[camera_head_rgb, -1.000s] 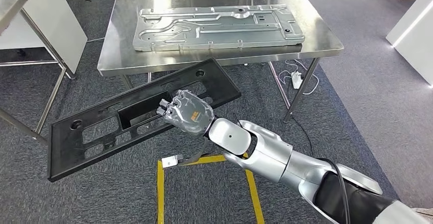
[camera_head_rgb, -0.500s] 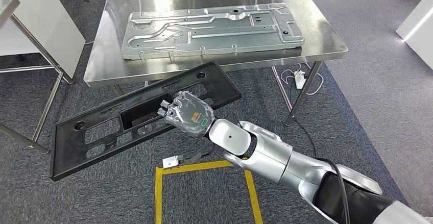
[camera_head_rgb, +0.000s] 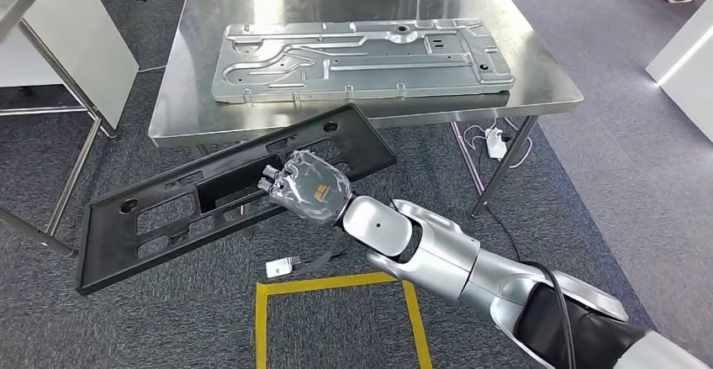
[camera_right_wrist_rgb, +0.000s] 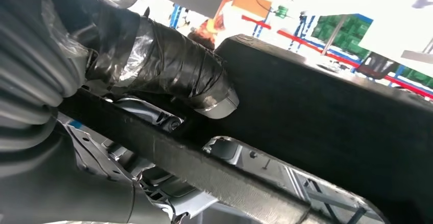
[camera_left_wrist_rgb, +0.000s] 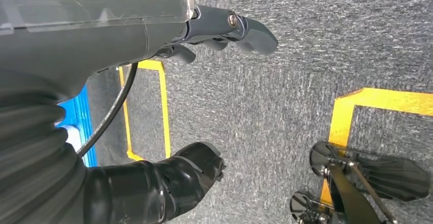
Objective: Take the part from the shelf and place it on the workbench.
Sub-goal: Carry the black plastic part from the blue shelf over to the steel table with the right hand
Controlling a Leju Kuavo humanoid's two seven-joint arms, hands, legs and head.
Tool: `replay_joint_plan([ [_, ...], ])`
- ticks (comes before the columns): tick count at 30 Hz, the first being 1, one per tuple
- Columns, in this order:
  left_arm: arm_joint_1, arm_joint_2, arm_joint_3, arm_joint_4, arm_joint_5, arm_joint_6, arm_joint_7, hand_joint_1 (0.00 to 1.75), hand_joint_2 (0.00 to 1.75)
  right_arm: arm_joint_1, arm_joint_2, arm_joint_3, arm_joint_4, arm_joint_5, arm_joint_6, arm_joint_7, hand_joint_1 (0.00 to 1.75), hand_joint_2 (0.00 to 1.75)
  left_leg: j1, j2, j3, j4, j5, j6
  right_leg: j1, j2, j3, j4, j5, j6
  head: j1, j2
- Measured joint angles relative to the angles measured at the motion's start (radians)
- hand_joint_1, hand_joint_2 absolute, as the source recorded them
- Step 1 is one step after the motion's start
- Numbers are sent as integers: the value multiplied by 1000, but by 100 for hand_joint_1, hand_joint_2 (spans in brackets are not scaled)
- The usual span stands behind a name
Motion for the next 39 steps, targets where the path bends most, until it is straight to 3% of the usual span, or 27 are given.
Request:
replay_joint_plan([
  [7, -1, 0, 2, 0, 0, 0, 0, 0, 175, -1, 3, 0, 9, 41, -13, 17, 175, 175, -12, -1, -1, 7, -12, 23, -10, -1, 9, -13, -1, 38, 0, 0],
  [10, -1, 1, 4, 0, 0, 1, -1, 0, 175, -2, 8, 0, 11, 42, -13, 17, 175, 175, -7, -5, 12, -9, -9, 40, -12, -3, 7, 6, -17, 50, 0, 0],
  [12, -2, 0, 5, 0, 0, 1, -1, 0, 175, -3, 8, 0, 12, 42, -13, 18, 175, 175, -2, -11, 20, -19, -5, 48, -12, -1, -36, 99, -67, 52, 0, 0],
  [14, -2, 0, 6, 0, 0, 1, -1, 0, 175, -1, 8, 1, 16, 42, -13, 18, 175, 175, -3, -20, 21, -19, -6, 51, -12, 1, -109, 231, -121, 53, 0, 0],
  [15, -1, 0, 6, 0, 0, 1, -1, 0, 175, 1, 8, 1, 18, 42, -13, 18, 175, 175, -3, -26, 21, -17, -6, 51, -12, 1, -134, 270, -126, 54, 0, 0],
  [16, -1, 0, 7, 0, 0, 1, -1, 0, 175, 2, 8, 1, 21, 42, -13, 18, 175, 175, -3, -34, 21, -15, -7, 49, -13, 2, -141, 271, -109, 53, 0, 0],
  [18, -2, 0, 7, 0, 0, 1, -1, 0, 175, 2, 8, 1, 22, 42, -13, 18, 175, 175, -3, -52, 23, -10, -10, 44, -13, 15, -98, 160, -29, 46, 0, 0],
  [20, -2, -1, 7, 0, 0, 1, -1, 0, 175, 1, 8, 1, 23, 42, -13, 18, 175, 175, -4, -68, 21, -4, -12, 34, -12, 44, -50, 44, 22, 37, 0, 0],
  [22, -1, -2, 7, 0, 0, 1, -1, 0, 175, 0, 9, 1, 24, 42, -13, 18, 175, 175, -2, -82, 15, -3, -8, 20, -7, 52, -40, 15, 27, 30, 0, 0],
  [24, 2, -1, 8, 0, 0, 1, -1, 0, 175, -1, 10, 1, 24, 42, -13, 19, 175, 175, 1, -90, 11, -5, -6, 6, -7, 33, -37, 7, 33, 18, 0, 0],
  [26, 3, -1, 8, 0, -1, 4, -1, 0, 175, -3, 14, 1, 24, 42, -13, 20, 175, 175, 1, -59, -7, 30, -29, -5, -11, 14, -29, -4, 39, 2, -1, 0],
  [28, 0, -1, 8, 0, -3, 6, -1, 0, 175, -4, 16, 1, 25, 42, -13, 19, 175, 175, 2, -15, -60, 141, -87, -15, -11, -3, -26, -9, 40, -7, -2, 0],
  [30, -2, -1, 8, 0, -4, 7, -2, 0, 175, -3, 16, 1, 28, 39, -13, 12, 175, 175, 7, 1, -114, 251, -125, -23, -10, -17, -26, -8, 38, -9, -2, 0],
  [31, -1, -1, 8, 0, -5, 7, -2, 0, 175, -2, 16, 1, 29, 35, -14, 7, 175, 175, 10, 3, -119, 261, -118, -26, -11, -23, -25, -7, 36, -8, -2, 0],
  [32, 0, -1, 8, 0, -6, 7, -2, 0, 175, -1, 16, 1, 29, 31, -14, 2, 175, 175, 12, 5, -104, 233, -94, -28, -11, -26, -25, -5, 34, -6, -2, 0],
  [34, 1, -1, 8, 0, -6, 7, -2, 0, 175, -1, 16, 1, 29, 24, -15, -5, 175, 175, 14, 11, -38, 106, -35, -28, -12, -31, -23, 1, 27, 1, -2, 0],
  [35, 1, 0, 8, 0, -7, 7, -2, 0, 175, -1, 16, 1, 29, 22, -15, -7, 175, 175, 13, 14, -8, 51, -18, -24, -10, -32, -24, 5, 23, 6, -2, 0],
  [37, 0, -1, 9, 0, -7, 8, -2, 0, 175, -1, 16, 1, 29, 21, -16, -9, 175, 175, 10, 17, 16, 1, -15, -15, -4, -33, -25, 9, 18, 9, -1, 0],
  [39, -1, -3, 10, 0, -8, 8, -2, 0, 175, -2, 16, 1, 29, 24, -16, -11, 175, 175, 9, 15, 17, -4, -12, -12, -1, -34, -25, 9, 18, 0, -1, 0],
])
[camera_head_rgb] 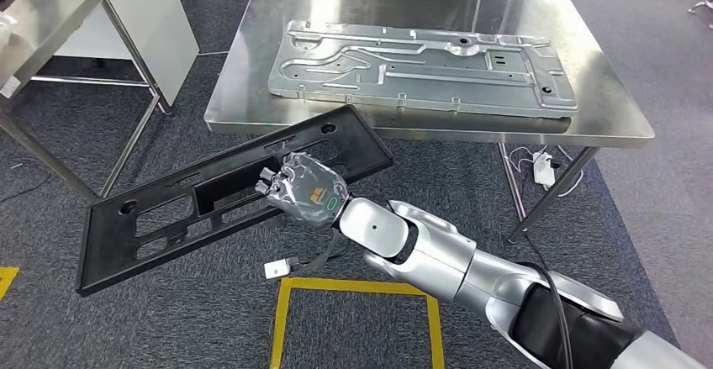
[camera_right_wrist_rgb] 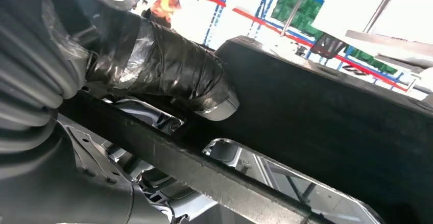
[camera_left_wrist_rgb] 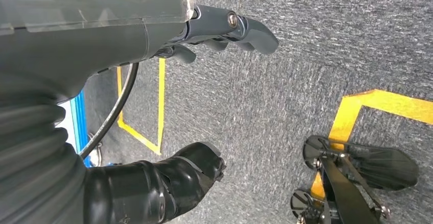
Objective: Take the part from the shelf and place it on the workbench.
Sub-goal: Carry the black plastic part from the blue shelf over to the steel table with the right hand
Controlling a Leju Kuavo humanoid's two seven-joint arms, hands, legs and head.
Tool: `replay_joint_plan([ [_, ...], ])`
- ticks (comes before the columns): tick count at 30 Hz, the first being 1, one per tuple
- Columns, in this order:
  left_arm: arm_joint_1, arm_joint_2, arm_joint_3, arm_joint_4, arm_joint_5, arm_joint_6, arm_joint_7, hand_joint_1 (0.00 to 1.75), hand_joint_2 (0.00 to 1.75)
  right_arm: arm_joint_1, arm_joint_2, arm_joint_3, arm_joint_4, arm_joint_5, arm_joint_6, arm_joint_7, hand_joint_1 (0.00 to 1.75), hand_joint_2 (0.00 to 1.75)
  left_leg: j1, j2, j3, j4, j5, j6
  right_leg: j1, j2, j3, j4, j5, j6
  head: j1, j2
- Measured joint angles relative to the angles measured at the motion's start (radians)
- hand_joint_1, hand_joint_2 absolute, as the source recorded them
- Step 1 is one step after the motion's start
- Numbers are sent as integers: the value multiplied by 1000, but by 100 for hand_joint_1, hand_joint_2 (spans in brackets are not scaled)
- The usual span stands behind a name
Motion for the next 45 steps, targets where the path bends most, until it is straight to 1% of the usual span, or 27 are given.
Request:
replay_joint_plan([
  [1, 0, -1, 1, 0, -1, 0, 0, 0, 175, 0, 0, 0, 0, 1, -1, -1, 175, 175, -1, -1, 0, -1, 0, 1, 0, 0, 1, -2, 0, -6, 0, 0],
  [2, 0, -1, 1, 0, -1, 0, 0, 0, 175, -1, 0, 0, 0, 0, -3, -3, 175, 175, -2, -1, 0, -1, -1, 3, -1, -1, 2, -4, 1, -7, 0, 0],
  [6, 0, -1, 4, 0, -4, 1, 0, 0, 175, -1, 0, 0, -1, 1, -15, -4, 175, 175, -5, -1, 0, 0, -4, 12, -2, -1, 6, -13, 4, -2, 0, 0],
  [9, 0, -1, 5, 0, -7, 2, 0, 0, 175, 2, 0, 0, -2, -2, -31, 0, 175, 175, -6, -1, 0, 0, -5, 15, -3, -1, 8, -16, 6, 5, 0, 0],
  [13, 0, 0, 6, 0, -12, 2, -1, 0, 175, 24, 5, -4, -11, -26, -69, 7, 175, 175, -15, 0, 0, 6, -12, 33, -12, -2, 12, -26, 8, 41, 0, 0],
  [15, -1, -1, 7, 0, -13, 3, -1, 0, 175, 35, 8, -11, -20, -37, -81, 7, 175, 175, -8, 3, 10, -9, -7, 43, -12, 4, 13, -18, 1, 50, 0, 0],
  [17, -2, -1, 7, 0, -13, 4, -2, 0, 175, 42, 9, -20, -26, -39, -87, 8, 175, 175, -3, 8, 22, -25, 0, 53, -13, 20, -15, 45, -36, 51, 0, 0],
  [19, -3, -2, 7, 0, -13, 5, -2, 0, 175, 51, 8, -27, -27, -39, -90, 8, 175, 175, -4, 15, 25, -27, -1, 57, -15, 31, -84, 174, -94, 50, 1, 0],
  [20, -4, -2, 7, 0, -13, 5, -2, 0, 175, 57, 8, -30, -27, -39, -90, 8, 175, 175, -4, 19, 25, -26, -3, 56, -15, 33, -117, 229, -109, 50, 1, 0],
  [21, -4, -2, 7, 0, -13, 5, -2, 0, 175, 63, 8, -31, -27, -39, -90, 8, 175, 175, -4, 22, 25, -24, -5, 54, -17, 33, -137, 255, -105, 50, 1, 0],
  [22, -4, -2, 7, 0, -13, 5, -2, 0, 175, 68, 8, -33, -27, -39, -90, 8, 175, 175, -2, 27, 26, -21, -8, 51, -19, 31, -138, 242, -82, 50, 1, 0],
  [24, -3, -3, 7, 0, -14, 5, -2, 0, 175, 72, 8, -37, -29, -39, -90, 8, 175, 175, 0, 38, 26, -8, -18, 39, -22, 11, -93, 125, -9, 50, 1, 0],
  [25, -3, -3, 7, 0, -14, 5, -2, 0, 175, 72, 8, -39, -30, -39, -91, 8, 175, 175, -1, 44, 26, 0, -24, 32, -21, -2, -70, 69, 16, 47, 0, 0],
  [26, -3, -3, 7, 0, -14, 5, -2, 0, 175, 73, 8, -42, -31, -39, -90, 8, 175, 175, -3, 49, 26, 6, -29, 24, -18, -10, -56, 34, 29, 43, 0, 0],
  [27, -3, -2, 7, 0, -14, 5, -2, 0, 175, 73, 8, -43, -33, -39, -90, 9, 175, 175, -4, 54, 26, 9, -32, 17, -15, -11, -53, 23, 30, 38, 0, 0],
  [29, -5, -3, 7, 0, -15, 4, -2, 0, 175, 75, 8, -45, -34, -37, -90, 10, 175, 175, -3, 67, 30, 6, -33, 3, -12, 9, -57, 25, 32, 26, 0, 0],
  [31, -7, -3, 7, 0, -15, 4, -2, 0, 175, 76, 8, -48, -35, -36, -90, 11, 175, 175, 2, 56, 27, 25, -53, -9, -14, 28, -56, 19, 37, 13, 0, 0],
  [32, -7, -3, 7, 0, -15, 4, -2, 0, 175, 75, 8, -49, -35, -36, -90, 11, 175, 175, 4, 41, 13, 60, -77, -13, -16, 36, -54, 17, 39, 7, 0, 0],
  [34, -5, -3, 7, 0, -15, 4, -2, 0, 175, 78, 10, -50, -36, -35, -90, 11, 175, 175, 5, 11, -42, 181, -141, -17, -15, 54, -54, 16, 40, -1, 0, 0],
  [35, -4, -3, 7, 0, -15, 4, -2, 0, 175, 80, 10, -50, -35, -34, -90, 11, 175, 175, 5, 6, -70, 240, -162, -17, -13, 63, -54, 16, 40, -3, 0, 0],
  [36, -3, -3, 7, 0, -15, 4, -2, 0, 175, 83, 11, -50, -35, -31, -90, 10, 175, 175, 5, 3, -89, 275, -166, -16, -11, 72, -53, 17, 39, -4, 0, 0],
  [37, -3, -3, 7, 0, -15, 4, -2, 0, 175, 84, 11, -50, -35, -25, -90, 9, 175, 175, 4, 2, -91, 272, -151, -13, -8, 79, -53, 18, 38, -6, 0, 0],
  [38, -3, -3, 7, 0, -16, 4, -2, 0, 175, 84, 11, -50, -35, -17, -90, 8, 175, 175, 3, 1, -75, 231, -118, -8, -7, 87, -51, 19, 37, -7, 0, 0],
  [39, -3, -2, 7, 0, -17, 4, -2, 0, 175, 83, 11, -50, -35, -7, -87, 6, 175, 175, 2, -2, -46, 163, -80, -1, -5, 93, -49, 20, 35, -7, 0, 0],
  [41, -6, 0, 7, 0, -18, 4, -2, 0, 175, 78, 10, -50, -34, 12, -76, 5, 175, 175, -4, -14, 5, 48, -35, 11, -2, 103, -48, 21, 33, -3, 0, 0],
  [42, -7, 0, 7, 0, -19, 4, -2, 0, 175, 75, 10, -50, -33, 19, -72, 6, 175, 175, -5, -18, 17, 18, -29, 12, 0, 104, -50, 22, 33, -1, 1, 0],
  [45, -10, 0, 7, 0, -20, 4, -2, 0, 175, 69, 8, -50, -29, 32, -71, 7, 175, 175, -8, -22, 21, 4, -27, 5, 0, 103, -52, 21, 33, 1, 2, 0],
])
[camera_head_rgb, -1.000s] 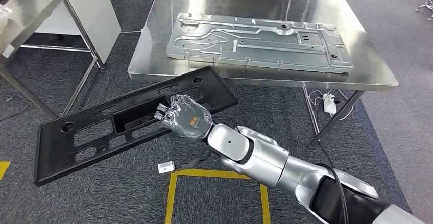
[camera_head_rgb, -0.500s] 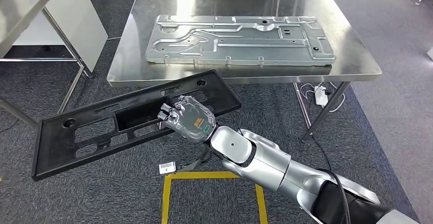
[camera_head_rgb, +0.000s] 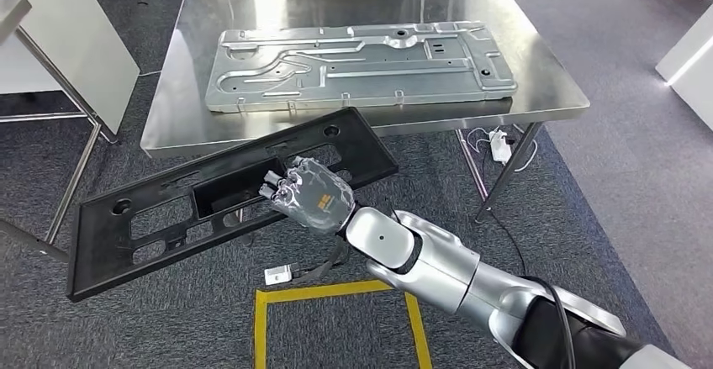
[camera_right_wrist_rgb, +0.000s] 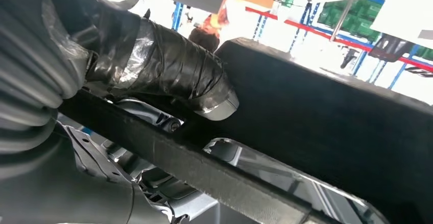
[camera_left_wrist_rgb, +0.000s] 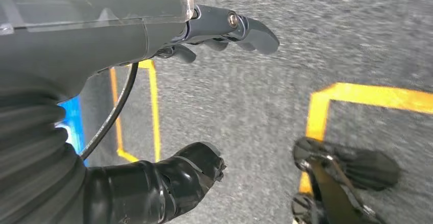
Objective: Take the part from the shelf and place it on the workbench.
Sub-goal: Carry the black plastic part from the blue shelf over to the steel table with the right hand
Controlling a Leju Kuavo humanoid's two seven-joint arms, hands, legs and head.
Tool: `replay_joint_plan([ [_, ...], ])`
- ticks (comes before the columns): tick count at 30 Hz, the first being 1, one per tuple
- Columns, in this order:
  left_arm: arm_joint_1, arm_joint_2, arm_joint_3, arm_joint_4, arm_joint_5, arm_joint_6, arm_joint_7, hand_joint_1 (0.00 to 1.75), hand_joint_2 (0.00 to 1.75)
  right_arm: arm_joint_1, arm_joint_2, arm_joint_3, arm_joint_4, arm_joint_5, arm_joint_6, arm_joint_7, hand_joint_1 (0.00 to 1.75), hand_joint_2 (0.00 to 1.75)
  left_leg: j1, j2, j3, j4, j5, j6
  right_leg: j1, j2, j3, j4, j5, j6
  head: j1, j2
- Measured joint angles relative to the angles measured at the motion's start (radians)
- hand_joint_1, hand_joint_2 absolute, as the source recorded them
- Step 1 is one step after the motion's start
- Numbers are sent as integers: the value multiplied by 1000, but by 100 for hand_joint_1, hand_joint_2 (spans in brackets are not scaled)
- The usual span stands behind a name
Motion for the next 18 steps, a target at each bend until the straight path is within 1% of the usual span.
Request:
replay_joint_plan([
  [3, 2, 0, 0, 0, -1, 0, 0, 0, 175, -4, -1, 0, 4, 5, 0, 0, 175, 175, -2, -3, 0, 0, 0, 2, -2, -3, 4, -7, 1, 2, 0, 0],
  [8, 2, 0, 0, 0, -1, 0, 1, 0, 175, -11, -1, 0, 6, 5, 0, 1, 175, 175, -2, -4, 0, 1, 0, 11, -2, -5, 9, -15, 5, 8, 0, 0],
  [12, 2, 0, 1, 0, -1, 0, 2, 0, 175, -11, -1, 0, 8, 1, 0, 3, 175, 175, -3, -4, 0, 1, 0, 12, -3, -5, 9, -16, 6, 10, 0, 0],
  [18, 2, 0, 5, 0, -1, 0, 3, 0, 175, -5, 0, -2, 8, -43, -23, 8, 175, 175, -3, -4, 0, 1, 0, 13, -3, -5, 10, -17, 7, 12, 0, 0],
])
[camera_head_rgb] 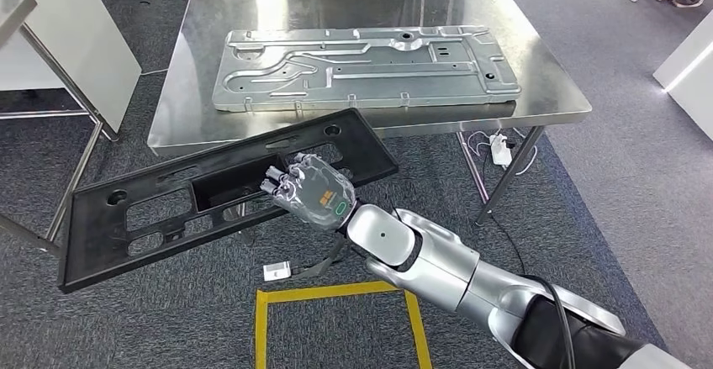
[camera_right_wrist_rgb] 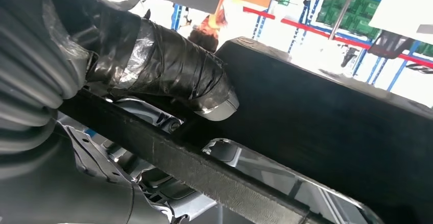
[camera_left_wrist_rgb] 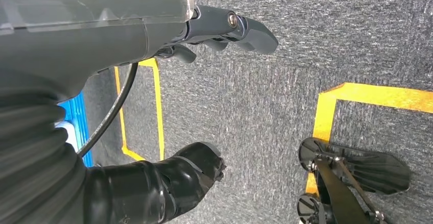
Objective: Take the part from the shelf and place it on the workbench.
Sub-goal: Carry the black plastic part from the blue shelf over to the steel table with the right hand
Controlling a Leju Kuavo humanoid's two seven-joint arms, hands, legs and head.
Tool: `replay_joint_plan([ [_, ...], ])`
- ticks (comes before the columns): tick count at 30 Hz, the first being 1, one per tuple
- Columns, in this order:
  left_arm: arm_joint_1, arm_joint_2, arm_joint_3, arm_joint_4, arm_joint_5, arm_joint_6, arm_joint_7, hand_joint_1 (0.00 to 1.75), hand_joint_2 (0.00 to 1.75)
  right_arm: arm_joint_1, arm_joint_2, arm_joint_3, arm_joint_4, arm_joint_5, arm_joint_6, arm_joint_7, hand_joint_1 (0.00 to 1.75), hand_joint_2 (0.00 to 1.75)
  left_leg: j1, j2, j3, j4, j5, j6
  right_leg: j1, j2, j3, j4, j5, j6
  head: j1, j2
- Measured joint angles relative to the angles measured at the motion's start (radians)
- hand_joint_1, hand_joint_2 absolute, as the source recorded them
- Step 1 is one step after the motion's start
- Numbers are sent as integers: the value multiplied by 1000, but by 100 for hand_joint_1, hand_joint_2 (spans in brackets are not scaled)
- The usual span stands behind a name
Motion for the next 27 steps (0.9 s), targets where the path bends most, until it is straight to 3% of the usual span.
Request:
replay_joint_plan([
  [7, 0, 0, 1, 0, -2, 1, 0, 0, 175, 29, 10, -23, -14, -28, -26, 0, 175, 175, -4, -3, -1, 3, -2, 6, -6, 0, 1, -2, 0, 10, 0, 0],
  [12, -3, 0, 1, 0, -4, 1, 0, 0, 175, 35, 10, -32, -23, -28, -25, 0, 175, 175, -1, 11, 8, -12, 6, 25, -6, 0, -1, 2, -3, 25, 0, 0],
  [14, -3, 0, 1, 0, -6, 1, 0, 0, 175, 36, 10, -38, -26, -28, -25, 0, 175, 175, 4, 30, 16, -28, 12, 36, -3, -26, -31, 65, -42, 29, 0, 0],
  [16, -2, 0, 2, 0, -8, 1, 0, 0, 175, 39, 10, -41, -28, -27, -25, 0, 175, 175, 2, 50, 18, -30, 10, 41, -5, -46, -95, 192, -103, 32, 1, 0],
  [17, -1, 0, 2, 0, -9, 1, 0, 0, 175, 42, 10, -41, -28, -27, -24, 0, 175, 175, 1, 60, 18, -29, 8, 40, -7, -48, -123, 245, -119, 34, 1, 0],
  [18, -1, 0, 2, 0, -9, 1, 0, 0, 175, 46, 9, -42, -28, -27, -24, 0, 175, 175, 1, 71, 19, -27, 5, 39, -8, -51, -135, 265, -116, 35, 1, 0],
  [19, -1, -1, 2, 0, -9, 1, 0, 0, 175, 49, 9, -42, -28, -26, -24, 1, 175, 175, 2, 81, 19, -24, 2, 36, -10, -56, -128, 245, -94, 36, 1, 0],
  [20, -2, -1, 2, 0, -10, 1, 0, 0, 175, 50, 9, -43, -28, -26, -24, 2, 175, 175, 2, 91, 20, -20, -2, 33, -11, -66, -102, 192, -60, 36, 1, 0],
  [22, -2, -2, 2, 0, -10, 1, 0, 0, 175, 50, 9, -45, -30, -25, -25, 5, 175, 175, -1, 111, 22, -8, -13, 24, -9, -111, -41, 65, -8, 31, 1, 0],
  [24, -1, -2, 2, 0, -10, 1, 0, 0, 175, 50, 9, -48, -32, -25, -25, 8, 175, 175, -6, 128, 25, -1, -21, 11, -1, -136, -18, 15, 3, 20, 0, 0],
  [26, -2, -2, 2, 0, -10, 1, 0, 0, 175, 50, 9, -48, -32, -23, -25, 10, 175, 175, -5, 147, 31, -3, -24, -2, 2, -114, -21, 14, 5, 7, 0, 0],
  [27, -3, -2, 2, 0, -10, 1, 0, 0, 175, 50, 9, -49, -33, -19, -25, 9, 175, 175, -2, 141, 33, 0, -30, -8, 0, -102, -19, 10, 7, 0, 0, 0],
])
